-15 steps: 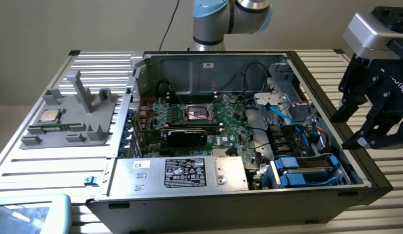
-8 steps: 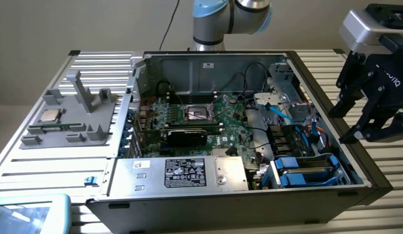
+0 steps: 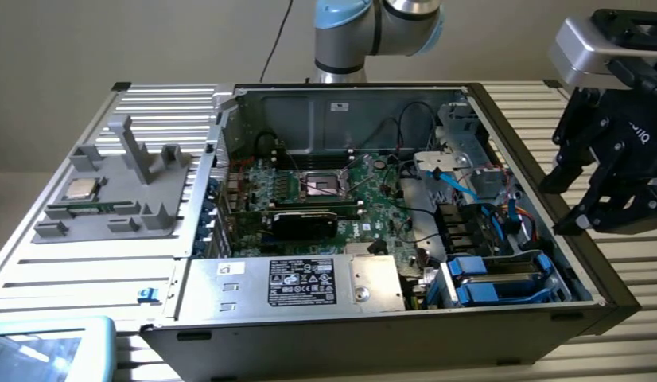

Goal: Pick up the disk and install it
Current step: 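Insert the first disk wire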

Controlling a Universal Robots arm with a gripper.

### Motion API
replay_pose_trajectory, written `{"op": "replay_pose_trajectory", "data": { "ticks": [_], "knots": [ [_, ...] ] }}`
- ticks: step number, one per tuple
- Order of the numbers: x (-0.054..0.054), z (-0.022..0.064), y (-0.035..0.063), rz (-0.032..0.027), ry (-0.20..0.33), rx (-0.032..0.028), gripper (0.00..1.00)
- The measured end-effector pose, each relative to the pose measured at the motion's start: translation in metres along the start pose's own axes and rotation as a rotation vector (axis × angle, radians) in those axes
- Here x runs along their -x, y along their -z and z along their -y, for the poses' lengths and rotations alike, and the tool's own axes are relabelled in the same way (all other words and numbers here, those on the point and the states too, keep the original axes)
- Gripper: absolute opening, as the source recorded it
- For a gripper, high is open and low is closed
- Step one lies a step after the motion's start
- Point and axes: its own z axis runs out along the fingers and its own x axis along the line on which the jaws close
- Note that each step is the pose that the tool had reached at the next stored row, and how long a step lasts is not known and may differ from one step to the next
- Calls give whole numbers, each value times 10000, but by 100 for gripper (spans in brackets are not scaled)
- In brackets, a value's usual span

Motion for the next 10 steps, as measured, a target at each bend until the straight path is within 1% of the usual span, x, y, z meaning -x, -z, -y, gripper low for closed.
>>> {"op": "replay_pose_trajectory", "data": {
  "ticks": [2, 3, 5, 7, 8, 10],
  "knots": [
    [15, -2, 0, 14, -23, -113, 53],
    [21, -3, -1, 20, -38, -159, 53],
    [32, -4, -5, 30, -78, -227, 53],
    [48, -6, -20, 38, -118, -280, 53],
    [55, -7, -29, 39, -136, -297, 53],
    [65, -9, -59, 42, -186, -310, 53]
  ]
}}
